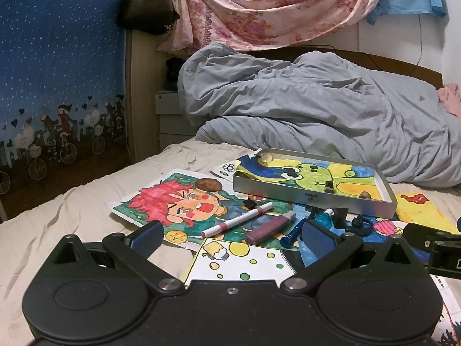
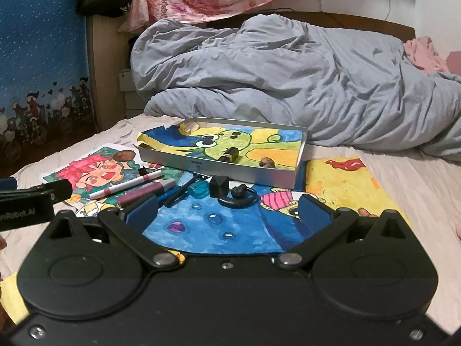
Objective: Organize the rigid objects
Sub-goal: 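Grasp the black T-shaped razor with the left tool while the right tool reaches the earphone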
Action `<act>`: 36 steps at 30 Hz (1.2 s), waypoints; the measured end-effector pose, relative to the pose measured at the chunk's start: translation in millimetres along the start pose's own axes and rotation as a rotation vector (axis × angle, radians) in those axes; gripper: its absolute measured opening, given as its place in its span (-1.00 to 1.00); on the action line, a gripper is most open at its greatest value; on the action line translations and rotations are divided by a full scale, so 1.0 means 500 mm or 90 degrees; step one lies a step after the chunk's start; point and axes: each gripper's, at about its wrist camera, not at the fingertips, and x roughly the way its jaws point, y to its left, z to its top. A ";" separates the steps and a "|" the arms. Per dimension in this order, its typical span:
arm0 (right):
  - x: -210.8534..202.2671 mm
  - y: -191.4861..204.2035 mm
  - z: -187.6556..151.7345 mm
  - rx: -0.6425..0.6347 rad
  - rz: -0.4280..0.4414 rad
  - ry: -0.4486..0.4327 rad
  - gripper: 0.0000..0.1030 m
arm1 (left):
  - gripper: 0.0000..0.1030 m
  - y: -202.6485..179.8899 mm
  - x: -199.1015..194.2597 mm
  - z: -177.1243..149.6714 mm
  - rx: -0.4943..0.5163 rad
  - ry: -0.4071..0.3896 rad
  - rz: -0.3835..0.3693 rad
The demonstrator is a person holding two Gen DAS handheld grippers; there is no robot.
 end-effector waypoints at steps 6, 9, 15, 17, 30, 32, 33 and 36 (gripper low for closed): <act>0.027 0.004 0.006 -0.019 0.017 0.006 0.99 | 0.98 0.006 0.018 0.007 -0.008 0.001 0.007; 0.048 0.004 0.012 -0.032 0.019 0.008 0.99 | 0.98 0.002 0.036 0.013 -0.006 -0.002 0.011; 0.088 -0.004 0.019 -0.048 0.017 0.015 0.99 | 0.98 0.000 0.085 0.020 -0.014 -0.001 0.011; 0.100 -0.007 0.020 -0.054 0.016 0.016 0.99 | 0.98 -0.001 0.105 0.021 -0.020 0.006 0.011; 0.208 -0.025 0.024 -0.088 0.018 0.054 0.99 | 0.98 -0.026 0.229 0.021 -0.007 0.036 -0.035; 0.221 -0.027 0.021 -0.096 0.023 0.063 0.99 | 0.98 -0.030 0.247 0.018 0.004 0.040 -0.052; 0.232 -0.029 0.019 -0.102 0.027 0.070 0.99 | 0.98 -0.033 0.256 0.018 0.011 0.041 -0.063; 0.261 -0.033 0.016 -0.123 0.026 0.093 0.99 | 0.98 -0.039 0.283 0.017 0.034 0.053 -0.106</act>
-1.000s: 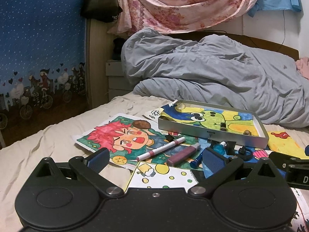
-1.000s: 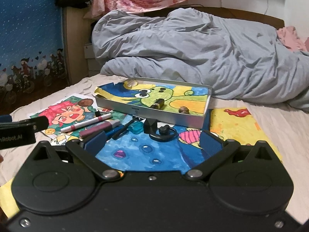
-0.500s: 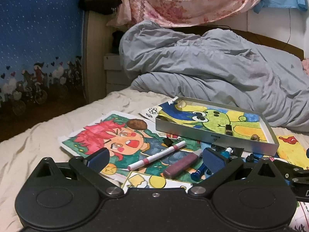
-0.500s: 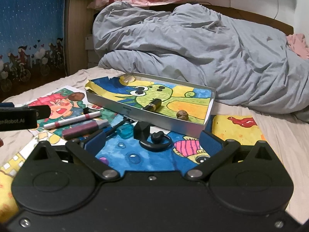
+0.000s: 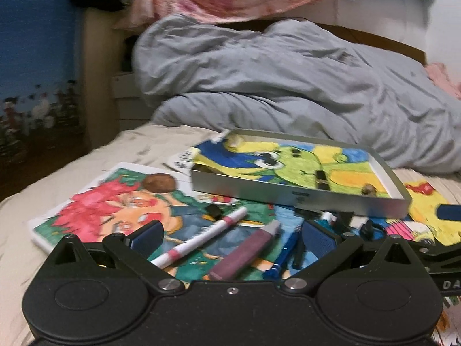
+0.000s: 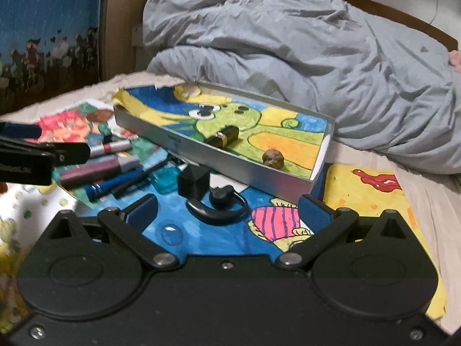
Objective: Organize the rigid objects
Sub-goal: 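Grasp the black T-shaped razor with the left tool while the right tool reaches the earphone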
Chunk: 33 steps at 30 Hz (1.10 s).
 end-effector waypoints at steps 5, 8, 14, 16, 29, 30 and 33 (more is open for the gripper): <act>0.049 -0.009 0.000 -0.017 0.028 0.039 0.99 | 0.90 -0.002 0.044 0.001 0.026 0.024 -0.079; 0.066 -0.016 0.002 -0.019 0.036 0.048 0.99 | 0.84 -0.014 0.060 0.002 0.048 0.026 -0.109; 0.089 -0.037 0.008 -0.008 0.058 0.050 0.98 | 0.60 -0.043 0.093 0.004 0.083 0.043 -0.170; 0.097 -0.040 0.010 -0.011 0.066 0.053 0.97 | 0.48 -0.047 0.108 0.007 0.081 0.059 -0.185; 0.125 -0.026 0.014 -0.023 0.094 0.073 0.68 | -0.18 -0.062 0.149 0.010 0.077 0.112 -0.229; 0.125 -0.025 0.014 -0.023 0.095 0.074 0.68 | -0.18 -0.062 0.153 0.008 0.076 0.120 -0.229; 0.127 -0.025 0.015 -0.019 0.098 0.076 0.64 | -0.19 -0.059 0.161 0.008 0.072 0.127 -0.217</act>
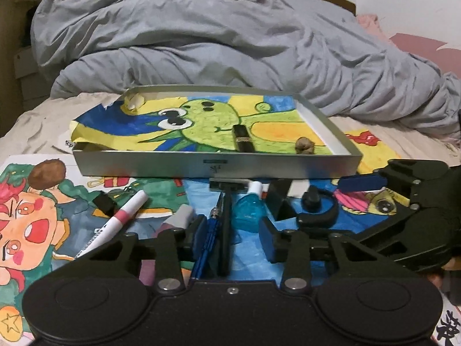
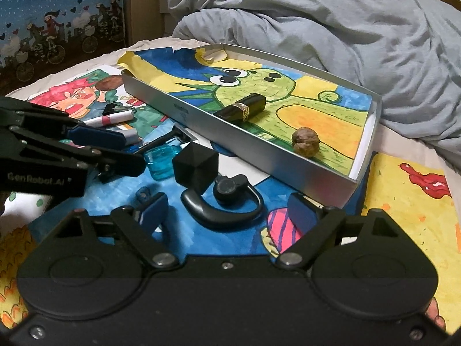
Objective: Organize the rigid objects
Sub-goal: 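Grasp the black T-shaped razor with the left tool while the right tool reaches the earphone, then close the right tool on the black ear-hook earphone while the left tool lifts the razor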
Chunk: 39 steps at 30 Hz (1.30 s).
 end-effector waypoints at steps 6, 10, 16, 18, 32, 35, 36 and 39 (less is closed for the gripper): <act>0.002 -0.002 0.000 0.006 0.005 0.001 0.60 | -0.32 0.003 -0.003 0.005 -0.018 0.007 -0.017; 0.001 0.000 0.000 0.004 0.010 -0.002 0.45 | -0.36 -0.004 -0.005 0.003 -0.012 0.010 -0.019; 0.000 0.001 0.000 0.006 0.013 -0.003 0.44 | -0.44 -0.013 -0.014 0.002 0.000 0.017 -0.031; 0.001 0.001 0.000 0.008 0.013 -0.003 0.44 | -0.44 -0.012 -0.015 0.001 -0.002 0.019 -0.032; 0.004 -0.001 0.000 0.009 0.015 -0.007 0.20 | -0.53 0.000 0.027 0.012 -0.037 0.068 -0.044; 0.004 0.003 0.001 0.006 0.022 -0.006 0.05 | -0.67 0.007 0.036 0.019 -0.048 0.073 -0.040; 0.004 0.004 0.002 0.007 0.022 -0.004 0.05 | -0.78 0.008 0.037 0.020 -0.049 0.073 -0.037; 0.000 0.005 0.002 0.008 0.025 -0.005 0.04 | -0.85 0.004 0.037 0.019 -0.040 0.072 -0.025</act>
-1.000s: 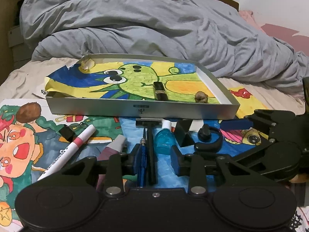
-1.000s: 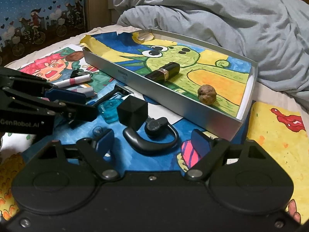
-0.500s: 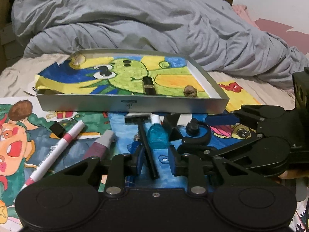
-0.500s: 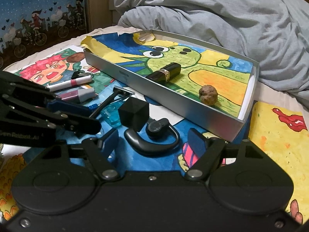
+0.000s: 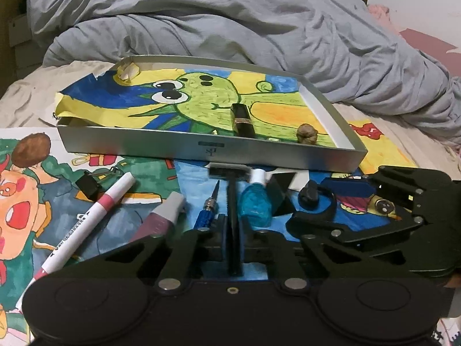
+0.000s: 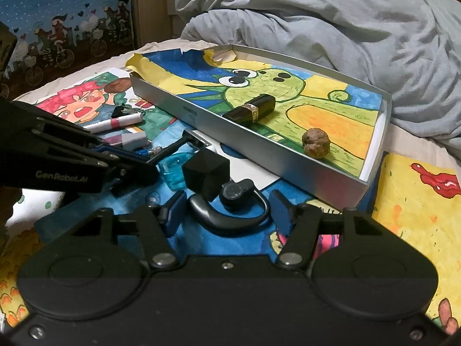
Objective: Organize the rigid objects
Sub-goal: 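Close the right tool on the black ear-hook earphone while the left tool lifts the razor, then carry the razor with the left tool while the right tool carries the earphone over the tray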
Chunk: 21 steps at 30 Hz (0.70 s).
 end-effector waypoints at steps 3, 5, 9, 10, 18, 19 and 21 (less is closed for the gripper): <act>-0.007 0.005 -0.001 -0.005 0.001 0.001 0.03 | -0.86 -0.005 -0.012 -0.005 0.000 -0.009 0.007; -0.015 0.009 -0.001 -0.008 0.001 0.001 0.03 | -0.86 -0.008 -0.026 -0.008 -0.001 -0.025 0.017; -0.042 0.015 0.009 -0.016 -0.006 -0.015 0.03 | -0.87 -0.013 -0.058 -0.004 -0.004 -0.040 0.029; -0.052 0.014 0.013 -0.015 -0.008 -0.024 0.03 | -0.87 -0.014 -0.067 -0.002 -0.003 -0.046 0.034; -0.113 -0.022 0.063 0.032 -0.057 -0.147 0.03 | -0.86 -0.045 -0.114 0.048 -0.004 -0.129 0.078; -0.110 -0.026 0.068 0.037 -0.065 -0.157 0.03 | -0.86 -0.051 -0.112 0.059 -0.002 -0.145 0.085; -0.097 -0.037 0.076 0.043 -0.079 -0.170 0.04 | -0.86 -0.055 -0.104 0.079 -0.001 -0.169 0.097</act>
